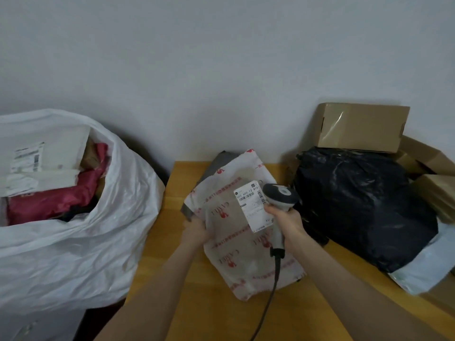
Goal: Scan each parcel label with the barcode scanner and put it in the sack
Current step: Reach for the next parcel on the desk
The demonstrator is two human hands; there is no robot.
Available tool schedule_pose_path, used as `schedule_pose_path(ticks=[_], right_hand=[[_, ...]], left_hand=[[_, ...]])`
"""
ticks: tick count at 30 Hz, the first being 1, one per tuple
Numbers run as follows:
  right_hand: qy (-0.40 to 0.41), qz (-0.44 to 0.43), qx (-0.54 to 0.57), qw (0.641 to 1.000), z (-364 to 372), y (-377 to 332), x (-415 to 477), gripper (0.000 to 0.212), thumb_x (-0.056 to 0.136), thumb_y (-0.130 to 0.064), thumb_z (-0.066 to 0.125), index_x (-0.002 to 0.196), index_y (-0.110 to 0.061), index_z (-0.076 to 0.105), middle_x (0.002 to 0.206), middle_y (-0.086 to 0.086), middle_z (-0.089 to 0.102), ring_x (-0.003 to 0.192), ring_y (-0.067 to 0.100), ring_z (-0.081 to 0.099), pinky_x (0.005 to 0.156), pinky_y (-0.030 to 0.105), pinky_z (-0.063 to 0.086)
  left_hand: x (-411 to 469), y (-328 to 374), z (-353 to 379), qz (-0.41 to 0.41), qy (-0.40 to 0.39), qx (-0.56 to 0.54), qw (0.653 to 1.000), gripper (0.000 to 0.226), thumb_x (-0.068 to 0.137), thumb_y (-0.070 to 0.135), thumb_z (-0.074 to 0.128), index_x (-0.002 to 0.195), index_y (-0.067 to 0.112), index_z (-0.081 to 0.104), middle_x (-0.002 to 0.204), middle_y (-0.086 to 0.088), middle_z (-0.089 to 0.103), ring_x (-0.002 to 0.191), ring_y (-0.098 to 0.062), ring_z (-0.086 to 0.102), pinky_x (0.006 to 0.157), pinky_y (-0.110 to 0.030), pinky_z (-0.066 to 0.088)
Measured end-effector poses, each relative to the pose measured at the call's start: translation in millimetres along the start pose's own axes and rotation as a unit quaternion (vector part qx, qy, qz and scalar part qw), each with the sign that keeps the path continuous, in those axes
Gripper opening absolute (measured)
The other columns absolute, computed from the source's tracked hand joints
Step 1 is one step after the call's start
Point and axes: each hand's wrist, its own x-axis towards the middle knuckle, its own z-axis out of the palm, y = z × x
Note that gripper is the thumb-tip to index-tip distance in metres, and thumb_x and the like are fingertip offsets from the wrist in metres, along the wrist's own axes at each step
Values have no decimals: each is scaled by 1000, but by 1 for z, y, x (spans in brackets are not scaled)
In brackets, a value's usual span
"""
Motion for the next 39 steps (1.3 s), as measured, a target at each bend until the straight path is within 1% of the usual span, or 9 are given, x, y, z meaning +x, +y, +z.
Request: schedule_pose_path(ticks=[2,6,10,17,20,25,31,35,39], right_hand=[[-2,12,-4,1000,0,7,5,26,82,-17,76,103,-12,61,114,15,68,107,32,63,100,50,48],[-3,24,-20,1000,3,22,14,29,79,-24,78,101,-14,62,112,13,68,107,32,62,99,51,48],[-13,31,-34,999,2,22,13,37,77,-25,80,108,-11,65,109,11,69,105,31,62,97,51,50],[-1,-8,-21,1000,-16,6,-6,23,82,-20,76,100,-17,61,105,5,65,107,27,58,98,42,47],[4,-25,16,1000,-26,-12,-23,18,83,-14,75,96,-16,62,102,11,69,97,30,66,89,45,53],[-8,-87,44,995,-44,-36,-54,29,82,-16,76,108,-12,64,94,5,71,84,19,67,66,30,52],[-16,-149,56,987,-52,-26,-86,25,81,-22,77,103,-16,65,99,10,72,89,24,69,76,36,58],[31,-152,64,986,-57,-22,-88,24,76,-25,80,92,-24,63,96,5,71,97,26,66,89,47,54],[18,-131,105,986,-67,-35,-83,31,77,-17,79,104,-10,66,93,10,73,82,22,70,71,32,57]], left_hand=[[16,10,-8,16,72,14,997,79,81,42,67,141,13,25,145,-17,28,133,-38,31,103,-49,41],[40,33,0,-60,71,-167,982,113,65,55,79,147,6,18,146,-15,31,131,-34,37,104,-47,40],[41,36,20,-97,52,-347,932,68,67,32,87,120,4,54,117,-8,61,103,-26,59,91,-40,51],[28,54,-9,-33,12,-388,921,21,77,19,80,92,5,73,94,-17,72,91,-35,67,86,-50,55],[10,70,-26,25,24,-344,938,24,84,26,73,87,3,71,92,-15,70,89,-32,66,86,-45,55],[-27,93,-53,100,56,-299,947,22,93,30,60,81,11,62,89,-14,66,86,-27,61,86,-44,52],[-64,107,-78,110,103,-322,935,19,91,36,61,82,20,64,92,-8,70,88,-25,66,84,-41,56],[-76,108,-85,93,84,-371,920,28,89,34,66,99,8,66,97,-12,71,92,-28,68,83,-44,57],[-89,117,-94,94,8,-419,903,24,92,28,63,101,6,64,97,-13,71,85,-24,69,66,-33,58]])
